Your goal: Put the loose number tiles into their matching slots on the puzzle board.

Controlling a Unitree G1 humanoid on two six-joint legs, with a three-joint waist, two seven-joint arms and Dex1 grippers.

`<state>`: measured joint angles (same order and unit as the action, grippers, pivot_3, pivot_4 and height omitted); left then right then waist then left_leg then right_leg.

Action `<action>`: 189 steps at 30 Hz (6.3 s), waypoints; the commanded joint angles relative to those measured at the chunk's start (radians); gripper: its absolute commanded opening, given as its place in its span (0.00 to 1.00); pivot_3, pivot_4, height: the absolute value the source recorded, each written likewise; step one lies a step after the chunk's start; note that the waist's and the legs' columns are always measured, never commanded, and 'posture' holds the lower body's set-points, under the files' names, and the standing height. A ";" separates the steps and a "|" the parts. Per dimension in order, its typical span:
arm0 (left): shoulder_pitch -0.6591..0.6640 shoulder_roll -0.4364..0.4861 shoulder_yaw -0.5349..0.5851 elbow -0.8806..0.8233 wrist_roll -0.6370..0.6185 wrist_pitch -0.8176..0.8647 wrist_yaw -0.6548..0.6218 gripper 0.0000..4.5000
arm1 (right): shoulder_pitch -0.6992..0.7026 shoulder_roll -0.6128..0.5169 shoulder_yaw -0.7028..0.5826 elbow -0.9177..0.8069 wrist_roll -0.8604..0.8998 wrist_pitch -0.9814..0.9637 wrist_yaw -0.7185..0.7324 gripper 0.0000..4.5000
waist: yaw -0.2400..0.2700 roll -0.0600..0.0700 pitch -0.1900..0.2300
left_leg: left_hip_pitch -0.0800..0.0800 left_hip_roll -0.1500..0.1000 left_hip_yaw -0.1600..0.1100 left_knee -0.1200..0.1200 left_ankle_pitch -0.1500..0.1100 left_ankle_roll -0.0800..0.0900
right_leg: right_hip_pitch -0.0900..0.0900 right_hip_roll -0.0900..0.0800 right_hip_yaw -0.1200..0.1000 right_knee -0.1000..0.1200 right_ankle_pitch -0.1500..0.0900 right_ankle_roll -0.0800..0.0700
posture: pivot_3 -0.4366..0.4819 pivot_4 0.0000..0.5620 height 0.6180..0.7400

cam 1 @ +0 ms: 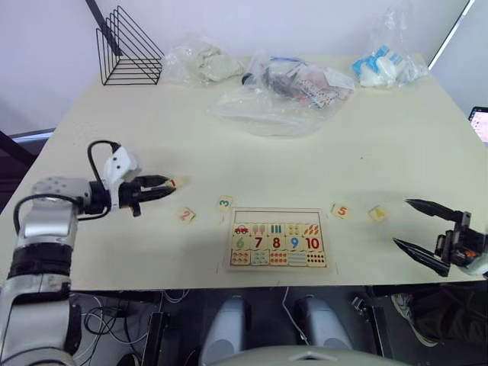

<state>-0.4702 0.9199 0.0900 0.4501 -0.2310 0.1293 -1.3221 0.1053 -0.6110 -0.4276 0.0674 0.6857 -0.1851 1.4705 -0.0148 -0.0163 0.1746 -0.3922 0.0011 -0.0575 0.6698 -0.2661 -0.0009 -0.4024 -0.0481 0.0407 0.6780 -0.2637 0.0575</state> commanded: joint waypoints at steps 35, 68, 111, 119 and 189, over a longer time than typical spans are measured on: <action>-0.145 -0.033 -0.389 -0.601 0.104 0.363 -0.038 0.21 | 0.252 0.037 0.015 -0.378 0.020 0.073 -0.197 1.00 | 0.001 0.000 0.000 | -0.001 0.000 0.000 0.001 0.000 0.000 | 0.000 0.002 0.000 0.000 0.000 0.000 | 0.48 0.27 1.00; -0.172 -0.053 -0.542 -0.717 0.222 0.546 0.041 0.21 | 0.275 0.046 0.022 -0.400 0.011 0.057 -0.230 1.00 | 0.002 0.000 0.000 | -0.001 0.000 0.000 0.001 0.000 0.000 | 0.000 0.002 0.000 0.000 0.000 0.000 | 0.48 0.27 1.00; -0.229 -0.032 -0.491 -0.708 0.149 0.596 -0.009 0.98 | 0.251 0.021 0.032 -0.463 0.008 0.111 -0.305 1.00 | 0.001 0.000 0.000 | -0.002 -0.001 0.000 0.001 0.000 0.000 | 0.000 0.002 0.000 0.000 0.000 0.000 | 0.48 0.27 1.00; -0.271 -0.090 -0.431 -0.501 0.102 0.458 -0.011 0.87 | 0.262 0.030 0.036 -0.466 0.005 0.103 -0.297 1.00 | 0.001 0.000 0.000 | -0.002 -0.001 0.000 0.001 0.000 0.000 | 0.000 0.002 0.000 0.000 0.000 0.000 | 0.48 0.27 1.00; -0.062 -0.161 -0.135 -0.348 -0.043 0.163 0.005 0.04 | 0.293 -0.014 -0.040 -0.338 0.033 0.051 -0.161 1.00 | 0.000 0.000 0.000 | -0.002 0.000 -0.002 0.002 0.000 0.000 | 0.000 0.001 0.000 0.000 0.000 0.000 | 0.48 0.27 1.00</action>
<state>-0.5498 0.7335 -0.1029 0.1681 -0.2349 0.2598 -1.3380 0.3972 -0.6218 -0.4411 -0.2404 0.7060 -0.1393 1.3295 -0.0148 -0.0164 0.1750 -0.3937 0.0017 -0.0603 0.6717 -0.2661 -0.0008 -0.4026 -0.0466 0.0406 0.6783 -0.2639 0.0575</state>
